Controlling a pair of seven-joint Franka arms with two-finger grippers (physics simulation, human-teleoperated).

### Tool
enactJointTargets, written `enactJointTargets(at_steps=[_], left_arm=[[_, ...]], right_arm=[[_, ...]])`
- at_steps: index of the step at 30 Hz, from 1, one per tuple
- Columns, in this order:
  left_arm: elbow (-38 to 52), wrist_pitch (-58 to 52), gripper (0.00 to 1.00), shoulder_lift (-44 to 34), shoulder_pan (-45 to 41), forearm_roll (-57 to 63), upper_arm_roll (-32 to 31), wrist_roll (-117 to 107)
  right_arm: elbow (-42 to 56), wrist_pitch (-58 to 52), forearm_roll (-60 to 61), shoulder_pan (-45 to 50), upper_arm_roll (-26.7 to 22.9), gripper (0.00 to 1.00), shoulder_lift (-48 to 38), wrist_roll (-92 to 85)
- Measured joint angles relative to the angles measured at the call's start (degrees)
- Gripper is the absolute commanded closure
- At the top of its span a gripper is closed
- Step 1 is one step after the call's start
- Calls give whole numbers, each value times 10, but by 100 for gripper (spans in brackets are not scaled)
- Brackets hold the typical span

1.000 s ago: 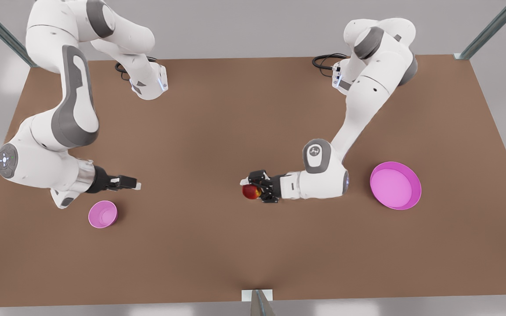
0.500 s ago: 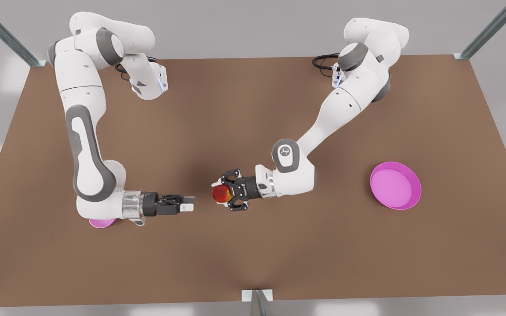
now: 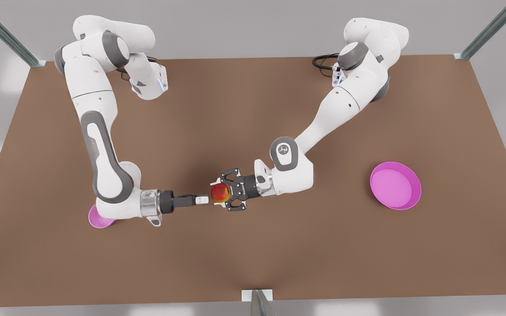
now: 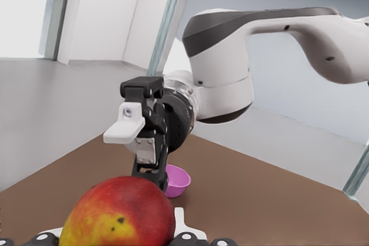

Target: Use the left arm to pick up the apple from the plate, transfer it to the gripper of the right arm, and then use the right arm to place it into the bowl

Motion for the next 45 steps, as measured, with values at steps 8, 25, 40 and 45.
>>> enactJointTargets(at_steps=[8,25,40,45], left_arm=[[0,3,34,2,-1,-1,-1,44],[9,12,34,12,-15,-1,0,94],[9,13,0,11,-15,-1,-1,110],[9,14,0,12,-14,-2,0,112]], right_arm=[[-10,-1,-4,4,3,0,-3,-40],[-46,32,-3,16,40,0,-23,-84],[-48,51,-2,16,42,40,-25,-104],[-45,50,-17,-2,37,39,-23,-110]])
